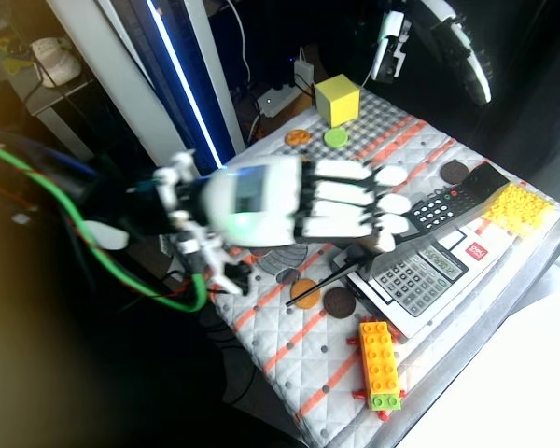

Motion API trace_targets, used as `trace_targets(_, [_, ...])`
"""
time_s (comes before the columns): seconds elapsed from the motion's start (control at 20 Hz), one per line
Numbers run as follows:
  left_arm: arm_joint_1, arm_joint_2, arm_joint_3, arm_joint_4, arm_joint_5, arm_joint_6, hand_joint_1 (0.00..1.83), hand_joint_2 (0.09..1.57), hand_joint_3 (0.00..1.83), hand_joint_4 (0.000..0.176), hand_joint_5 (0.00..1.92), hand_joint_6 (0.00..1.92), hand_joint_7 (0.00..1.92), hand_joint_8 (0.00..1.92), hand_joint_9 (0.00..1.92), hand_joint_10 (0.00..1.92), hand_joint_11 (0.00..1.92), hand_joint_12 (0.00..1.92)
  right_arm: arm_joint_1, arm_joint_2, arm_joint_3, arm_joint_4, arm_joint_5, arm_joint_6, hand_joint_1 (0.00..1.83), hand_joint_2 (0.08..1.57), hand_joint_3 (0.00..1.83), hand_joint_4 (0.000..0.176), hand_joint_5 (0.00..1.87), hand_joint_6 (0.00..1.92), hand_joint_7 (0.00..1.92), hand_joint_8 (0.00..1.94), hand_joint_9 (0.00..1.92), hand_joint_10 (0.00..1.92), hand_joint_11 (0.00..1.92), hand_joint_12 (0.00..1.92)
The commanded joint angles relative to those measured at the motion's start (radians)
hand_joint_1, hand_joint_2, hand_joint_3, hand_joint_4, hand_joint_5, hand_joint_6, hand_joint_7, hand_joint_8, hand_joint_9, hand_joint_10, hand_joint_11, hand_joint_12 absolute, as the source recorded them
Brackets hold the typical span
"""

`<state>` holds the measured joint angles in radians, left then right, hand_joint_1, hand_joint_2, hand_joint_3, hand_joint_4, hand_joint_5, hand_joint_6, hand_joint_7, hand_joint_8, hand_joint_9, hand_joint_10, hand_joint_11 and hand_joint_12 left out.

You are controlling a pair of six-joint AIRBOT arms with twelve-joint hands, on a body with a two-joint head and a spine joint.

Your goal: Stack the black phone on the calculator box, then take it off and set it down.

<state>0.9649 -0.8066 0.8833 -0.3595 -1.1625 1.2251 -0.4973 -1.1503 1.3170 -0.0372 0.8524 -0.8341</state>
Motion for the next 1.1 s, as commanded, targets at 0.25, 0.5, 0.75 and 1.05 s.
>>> trace_targets(0.25, [-0.006, -0.003, 0.007, 0.014, -0.112, -0.011, 0.94, 0.91, 0.0, 0.143, 0.02, 0.0, 0.01, 0.0, 0.0, 0.0, 0.0, 0.0, 0.076, -0.088, 0.11, 0.018, -0.074, 0.004, 0.58, 1.01, 0.01, 0.139, 0.29, 0.0, 0.39, 0.0, 0.64, 0.02, 0.32, 1.18])
trace_targets(0.5, [-0.008, -0.011, 0.013, 0.017, -0.092, -0.011, 0.77, 0.87, 0.0, 0.124, 0.0, 0.0, 0.0, 0.0, 0.0, 0.0, 0.0, 0.0, 0.1, -0.153, 0.195, 0.021, -0.198, 0.004, 1.36, 1.08, 0.0, 0.0, 0.99, 0.75, 1.07, 0.77, 1.01, 1.1, 0.68, 1.09])
trace_targets(0.75, [-0.006, -0.014, 0.012, 0.018, -0.086, -0.022, 0.74, 0.88, 0.0, 0.16, 0.0, 0.0, 0.01, 0.0, 0.0, 0.0, 0.0, 0.0, 0.1, -0.152, 0.198, 0.02, -0.214, 0.004, 1.25, 1.12, 0.0, 0.0, 0.91, 0.97, 1.07, 0.96, 1.21, 0.64, 1.05, 1.16])
trace_targets(1.05, [0.0, -0.017, 0.012, 0.015, -0.085, -0.03, 0.75, 0.89, 0.0, 0.143, 0.0, 0.0, 0.0, 0.0, 0.0, 0.0, 0.0, 0.0, 0.1, -0.098, 0.098, -0.008, -0.106, 0.004, 1.36, 1.1, 0.01, 0.0, 0.89, 0.91, 1.07, 0.82, 1.02, 1.1, 0.9, 1.1])
